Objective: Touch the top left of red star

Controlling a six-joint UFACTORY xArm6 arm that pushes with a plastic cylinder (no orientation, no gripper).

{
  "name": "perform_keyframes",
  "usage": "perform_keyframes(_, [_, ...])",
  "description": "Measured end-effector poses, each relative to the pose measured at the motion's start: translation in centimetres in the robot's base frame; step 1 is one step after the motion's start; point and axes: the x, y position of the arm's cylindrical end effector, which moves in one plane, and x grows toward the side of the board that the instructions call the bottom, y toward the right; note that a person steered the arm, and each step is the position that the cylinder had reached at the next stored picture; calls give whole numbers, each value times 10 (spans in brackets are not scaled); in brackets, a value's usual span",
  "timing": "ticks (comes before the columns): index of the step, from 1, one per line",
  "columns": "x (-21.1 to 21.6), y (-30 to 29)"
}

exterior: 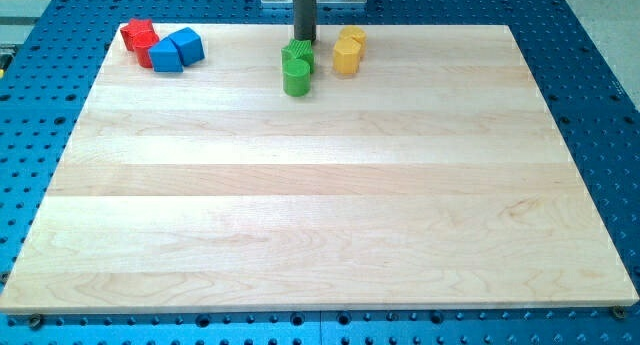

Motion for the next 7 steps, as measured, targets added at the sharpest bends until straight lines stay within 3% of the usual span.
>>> perform_keyframes(4, [150,-29])
perform_keyframes(6, [135,-211])
perform_keyframes(7, [94,-264])
